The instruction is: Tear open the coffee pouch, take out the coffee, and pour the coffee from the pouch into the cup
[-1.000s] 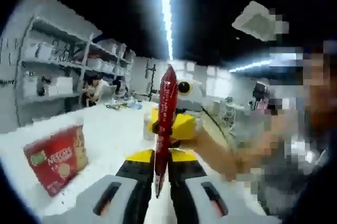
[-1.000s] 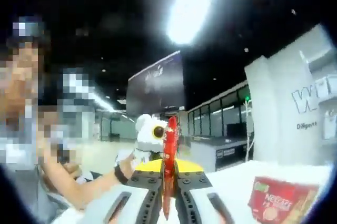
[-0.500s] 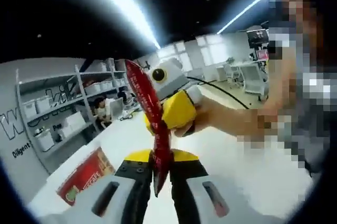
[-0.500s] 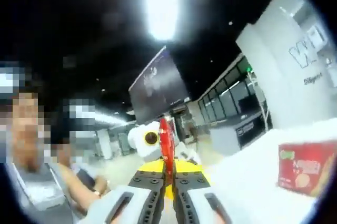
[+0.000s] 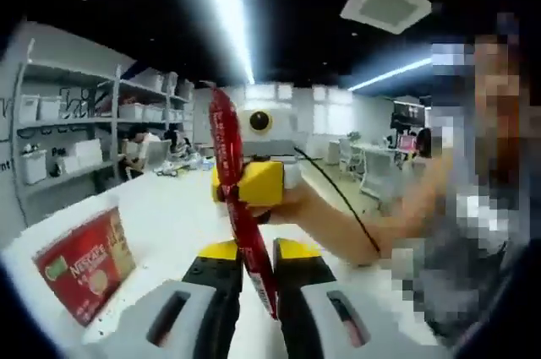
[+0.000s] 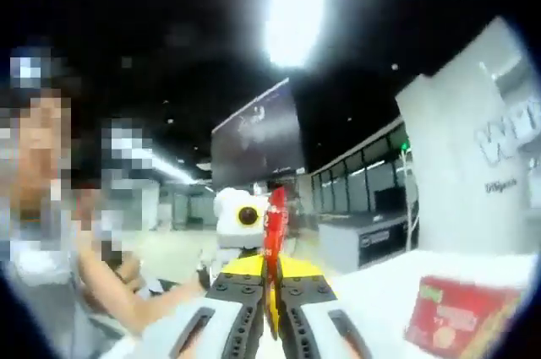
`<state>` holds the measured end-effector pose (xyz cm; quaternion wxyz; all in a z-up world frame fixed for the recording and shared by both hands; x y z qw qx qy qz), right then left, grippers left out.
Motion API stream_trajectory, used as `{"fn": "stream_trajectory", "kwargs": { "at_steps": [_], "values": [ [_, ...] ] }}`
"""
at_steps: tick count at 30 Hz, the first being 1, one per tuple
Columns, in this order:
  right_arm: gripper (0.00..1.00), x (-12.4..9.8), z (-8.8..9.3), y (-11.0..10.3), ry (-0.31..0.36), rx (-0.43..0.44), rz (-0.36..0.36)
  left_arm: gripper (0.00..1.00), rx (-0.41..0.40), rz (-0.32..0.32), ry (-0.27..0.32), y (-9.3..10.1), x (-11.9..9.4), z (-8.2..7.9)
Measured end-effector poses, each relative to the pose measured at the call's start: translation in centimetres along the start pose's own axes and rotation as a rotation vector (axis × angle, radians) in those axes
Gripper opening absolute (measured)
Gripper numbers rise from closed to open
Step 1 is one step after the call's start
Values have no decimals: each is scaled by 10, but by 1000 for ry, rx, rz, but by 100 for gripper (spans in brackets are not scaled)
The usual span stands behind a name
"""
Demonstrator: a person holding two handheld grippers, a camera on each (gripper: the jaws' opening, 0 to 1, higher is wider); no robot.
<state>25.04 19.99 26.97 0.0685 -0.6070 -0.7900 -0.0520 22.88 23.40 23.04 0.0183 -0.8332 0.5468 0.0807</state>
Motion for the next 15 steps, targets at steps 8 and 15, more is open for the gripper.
{"fn": "stream_trajectory", "kwargs": {
  "at_steps": [8,15],
  "values": [
    [10,5,1,-2,8,-10,-25,10,8,-50,-19,-7,-2,3],
    [29,2,-9,2,57,-13,-42,10,34,-64,-61,-9,-1,11]
  ]
}}
Point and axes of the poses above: the point that each gripper's makers call its tool centre point, and the gripper's own axes: x roughly forward along the fingers, y roughly to its right, z roughly out of its underside, the point moved 4 cm from there along -x, roughly backward along the fingers, and after that the axes turned 2 degrees about x, right-handed, at the moved point
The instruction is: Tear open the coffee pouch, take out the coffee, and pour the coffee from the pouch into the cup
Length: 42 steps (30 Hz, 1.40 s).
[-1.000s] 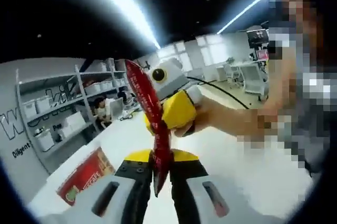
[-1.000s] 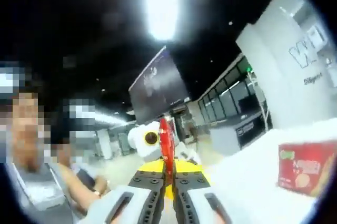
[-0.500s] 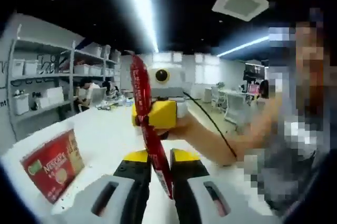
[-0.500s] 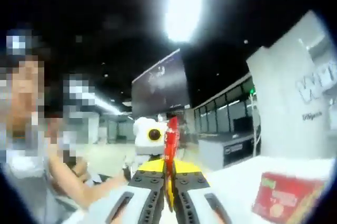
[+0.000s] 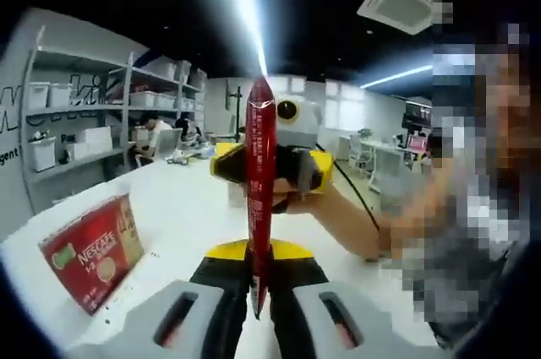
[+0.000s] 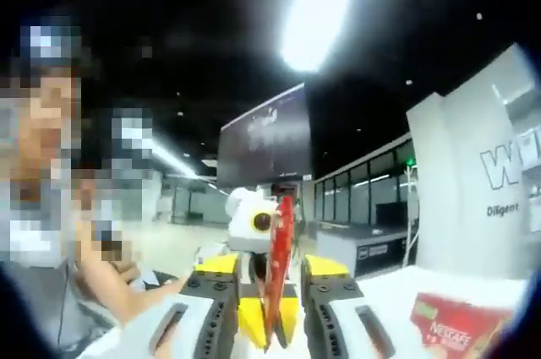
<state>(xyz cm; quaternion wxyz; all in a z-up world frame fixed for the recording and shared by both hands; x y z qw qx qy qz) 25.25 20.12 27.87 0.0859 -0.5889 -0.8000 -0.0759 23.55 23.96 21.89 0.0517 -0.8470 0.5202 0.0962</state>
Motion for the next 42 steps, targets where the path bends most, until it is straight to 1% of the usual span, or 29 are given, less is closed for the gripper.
{"fn": "stream_trajectory", "kwargs": {
  "at_steps": [3,5,7,9,10,13,16,17,19,20,21,22,23,24,26,28,30,34,36,38,39,40,41,42],
  "values": [
    [24,-2,-5,2,23,13,10,10,10,-5,-33,-2,2,5],
    [21,-3,-7,4,28,15,36,10,17,-6,-46,-1,3,7],
    [20,-6,-9,8,49,37,53,10,18,-5,-55,-1,3,9],
    [19,-8,-13,6,80,76,34,10,8,-5,-67,-3,4,11],
    [19,-9,-13,4,85,90,27,10,9,-7,-70,-3,3,12],
    [11,-9,-11,1,78,106,28,10,9,1,-73,-3,3,13],
    [11,-10,-9,2,69,110,37,10,20,-5,-78,-4,3,15],
    [10,-10,-10,2,68,107,45,10,20,-6,-75,-4,3,15],
    [8,-12,-12,0,74,98,63,11,3,15,-52,-2,5,12],
    [7,-12,-14,1,79,98,65,12,13,21,-42,0,5,10],
    [6,-12,-15,0,81,97,69,15,62,19,-24,0,6,7],
    [6,-12,-14,1,66,91,79,18,105,1,-1,-1,7,3],
    [5,-11,-12,0,48,82,82,23,126,-8,14,0,6,0],
    [5,-10,-11,0,34,78,88,24,122,-8,15,2,6,-1],
    [5,-8,-8,0,10,74,94,22,114,-9,34,2,4,-7],
    [4,-5,-5,-1,-11,75,95,22,115,-8,77,3,2,-15],
    [4,-2,-2,-3,-31,70,94,20,114,-2,102,5,-1,-20],
    [4,2,2,-4,-55,65,92,18,113,-10,118,3,-4,-22],
    [5,2,2,-3,-64,64,88,14,113,-16,118,2,-5,-22],
    [6,3,2,-4,-64,52,64,12,90,-10,118,2,-6,-22],
    [7,3,2,-5,-64,20,44,11,87,-10,117,1,-7,-21],
    [8,2,4,-6,-67,-7,44,11,87,-11,114,1,-7,-20],
    [11,1,4,-5,-65,-2,41,11,90,-15,90,0,-6,-17],
    [13,0,4,-6,-61,9,30,11,91,-15,82,0,-6,-16]
  ]
}}
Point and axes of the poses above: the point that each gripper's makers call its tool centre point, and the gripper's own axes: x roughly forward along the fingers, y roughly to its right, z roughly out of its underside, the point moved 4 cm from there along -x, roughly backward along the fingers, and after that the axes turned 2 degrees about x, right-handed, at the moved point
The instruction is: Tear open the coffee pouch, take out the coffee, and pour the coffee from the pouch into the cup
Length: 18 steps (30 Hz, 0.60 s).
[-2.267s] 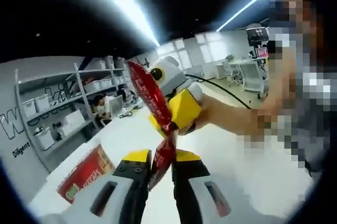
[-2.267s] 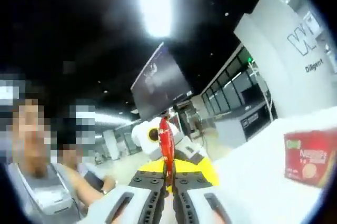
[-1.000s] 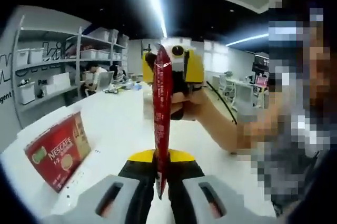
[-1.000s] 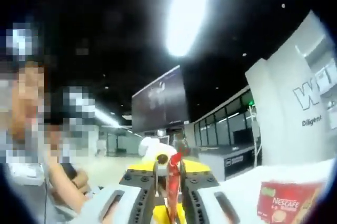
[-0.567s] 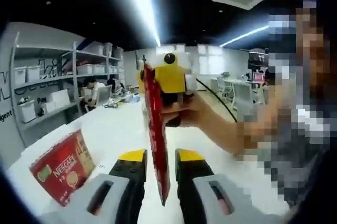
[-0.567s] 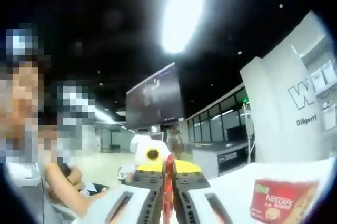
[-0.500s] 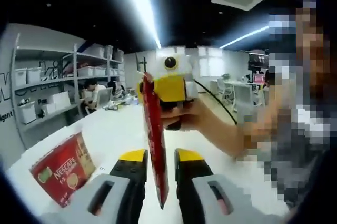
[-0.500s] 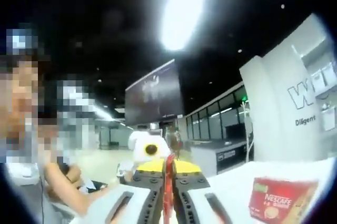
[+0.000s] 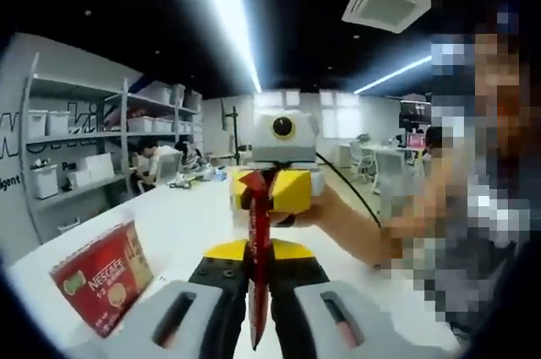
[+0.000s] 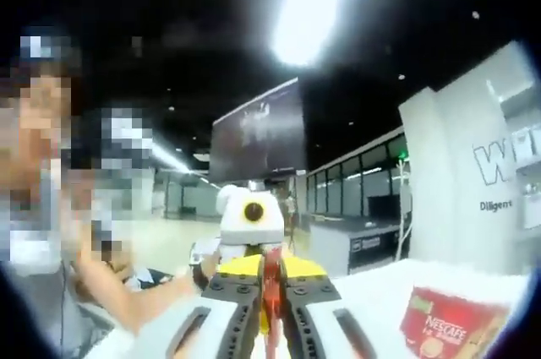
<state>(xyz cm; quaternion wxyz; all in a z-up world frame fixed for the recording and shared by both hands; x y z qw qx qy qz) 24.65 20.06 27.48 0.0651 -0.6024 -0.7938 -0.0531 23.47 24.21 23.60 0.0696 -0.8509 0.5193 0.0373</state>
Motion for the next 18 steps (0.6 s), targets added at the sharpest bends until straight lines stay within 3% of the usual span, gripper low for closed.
{"fn": "stream_trajectory", "kwargs": {
  "at_steps": [5,18],
  "values": [
    [13,-7,-4,1,25,38,-14,11,0,-3,-7,0,0,1],
    [8,-11,-5,4,10,11,-2,11,-6,-7,-6,-1,0,1]
  ]
}}
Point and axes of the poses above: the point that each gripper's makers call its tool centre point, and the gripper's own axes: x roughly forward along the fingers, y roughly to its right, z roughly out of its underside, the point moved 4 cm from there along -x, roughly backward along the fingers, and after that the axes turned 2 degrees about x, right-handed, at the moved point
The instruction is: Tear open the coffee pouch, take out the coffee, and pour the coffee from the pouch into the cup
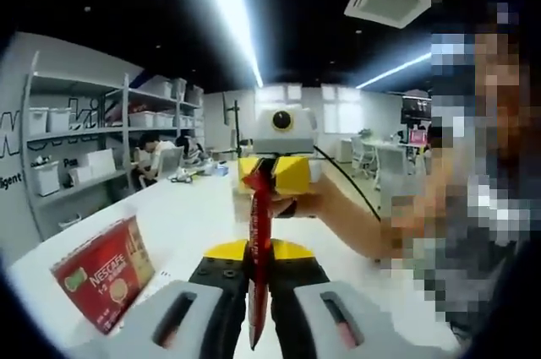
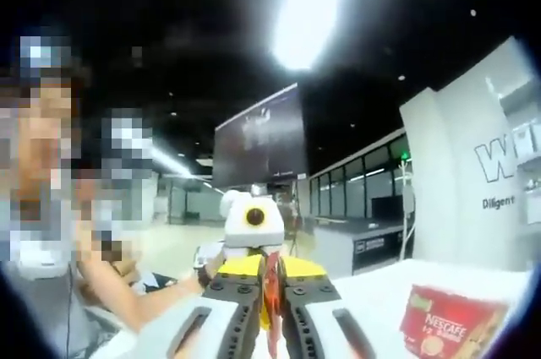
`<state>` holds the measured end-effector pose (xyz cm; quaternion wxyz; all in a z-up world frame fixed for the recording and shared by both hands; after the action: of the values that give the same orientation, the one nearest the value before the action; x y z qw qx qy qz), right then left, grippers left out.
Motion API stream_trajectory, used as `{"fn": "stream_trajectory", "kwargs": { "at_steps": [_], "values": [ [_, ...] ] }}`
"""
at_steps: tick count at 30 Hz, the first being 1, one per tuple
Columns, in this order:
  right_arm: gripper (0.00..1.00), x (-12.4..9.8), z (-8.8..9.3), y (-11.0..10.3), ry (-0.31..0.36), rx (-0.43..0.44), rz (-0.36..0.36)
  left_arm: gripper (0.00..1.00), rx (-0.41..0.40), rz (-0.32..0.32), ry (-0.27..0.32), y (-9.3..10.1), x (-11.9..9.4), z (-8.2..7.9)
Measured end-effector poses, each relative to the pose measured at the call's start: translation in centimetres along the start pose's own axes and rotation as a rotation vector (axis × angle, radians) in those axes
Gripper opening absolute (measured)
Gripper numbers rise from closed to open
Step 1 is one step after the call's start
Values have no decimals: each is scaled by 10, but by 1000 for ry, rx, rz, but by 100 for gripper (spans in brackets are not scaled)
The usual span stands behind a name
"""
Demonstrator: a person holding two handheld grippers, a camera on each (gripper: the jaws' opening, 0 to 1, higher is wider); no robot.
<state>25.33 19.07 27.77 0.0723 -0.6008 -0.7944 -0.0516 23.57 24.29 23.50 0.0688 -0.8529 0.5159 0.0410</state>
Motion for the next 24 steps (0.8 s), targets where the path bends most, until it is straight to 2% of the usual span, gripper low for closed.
{"fn": "stream_trajectory", "kwargs": {
  "at_steps": [8,12,14,17,24],
  "values": [
    [3,1,-1,0,-12,8,7,11,-8,3,2,0,0,0],
    [2,1,-5,-7,-13,-17,7,12,4,28,32,8,0,-5],
    [2,2,-6,-12,-21,-42,4,13,44,18,47,9,-1,-9],
    [2,3,-5,-13,-44,-60,11,15,48,10,77,9,-5,-16],
    [2,-2,1,-7,-71,-46,28,14,64,-15,102,5,-20,-19]
  ]
}}
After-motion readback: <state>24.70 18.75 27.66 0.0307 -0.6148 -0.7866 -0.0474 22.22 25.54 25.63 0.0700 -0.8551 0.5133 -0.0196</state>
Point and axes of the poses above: the point that each gripper's makers call its tool centre point, and the gripper's own axes: x roughly forward along the fingers, y roughly to its right, z roughly out of its underside, the point moved 4 cm from there along -x, roughly backward along the fingers, and after that the axes turned 2 degrees about x, right-handed, at the moved point
